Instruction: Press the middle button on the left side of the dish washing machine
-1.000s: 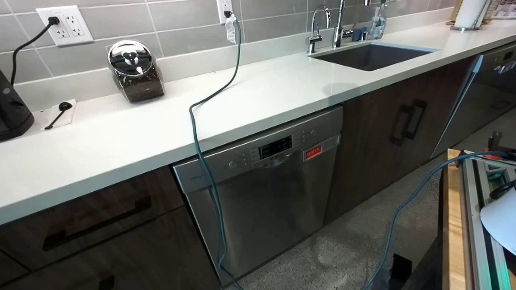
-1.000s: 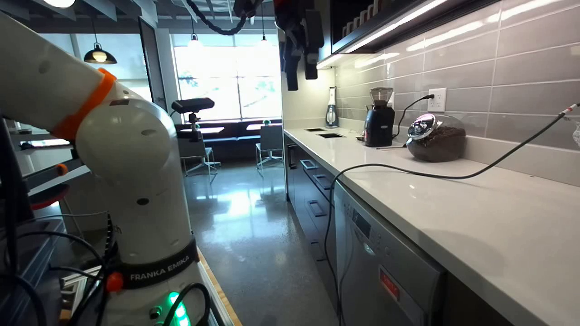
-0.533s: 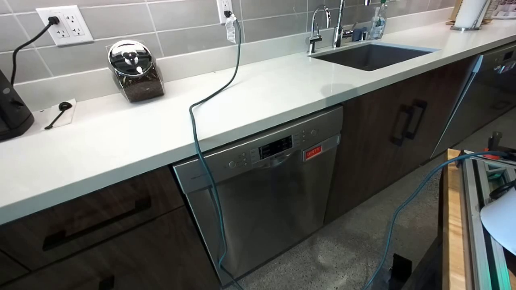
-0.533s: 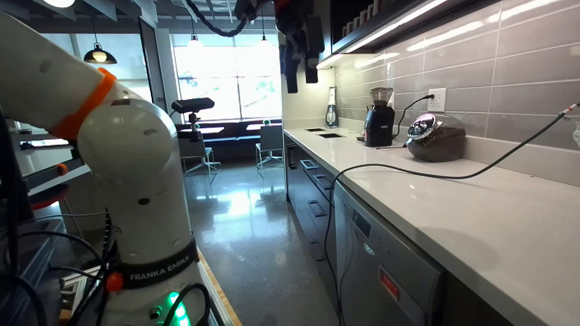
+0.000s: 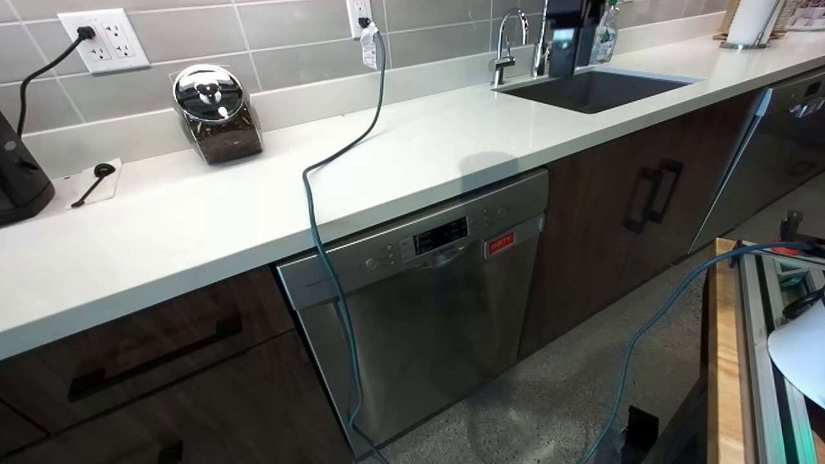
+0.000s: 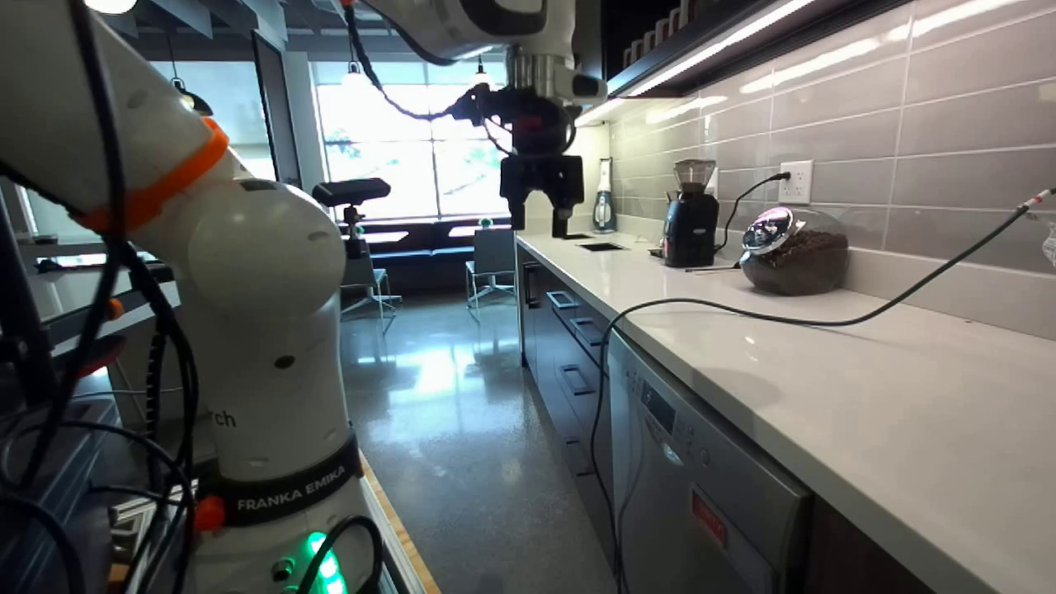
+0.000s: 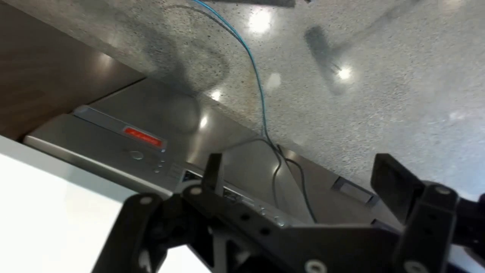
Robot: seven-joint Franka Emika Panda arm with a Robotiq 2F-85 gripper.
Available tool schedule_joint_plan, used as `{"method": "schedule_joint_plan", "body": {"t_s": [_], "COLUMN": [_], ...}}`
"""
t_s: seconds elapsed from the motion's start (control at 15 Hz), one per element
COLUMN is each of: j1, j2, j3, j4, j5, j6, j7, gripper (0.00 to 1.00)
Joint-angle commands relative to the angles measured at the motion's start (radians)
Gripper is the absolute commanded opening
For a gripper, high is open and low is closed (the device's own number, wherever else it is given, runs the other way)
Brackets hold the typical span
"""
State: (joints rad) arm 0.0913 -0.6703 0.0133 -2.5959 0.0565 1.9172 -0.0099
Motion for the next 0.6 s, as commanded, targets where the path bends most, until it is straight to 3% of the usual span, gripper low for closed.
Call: {"method": "schedule_joint_plan", "body": {"t_s": [0.0, 0.33, 0.53], "j1": [0.069, 0.107, 0.1], "j2": [0.16, 0.359, 0.464], "j3": [0.013, 0.065, 0.117], "j4": [-0.036, -0.056, -0.064], "j5": [0.093, 0.108, 0.077], "j6": [0.137, 0.355, 0.523], "j7": [-0.08, -0.091, -0.006], "gripper": [1.0, 1.0, 1.0]}}
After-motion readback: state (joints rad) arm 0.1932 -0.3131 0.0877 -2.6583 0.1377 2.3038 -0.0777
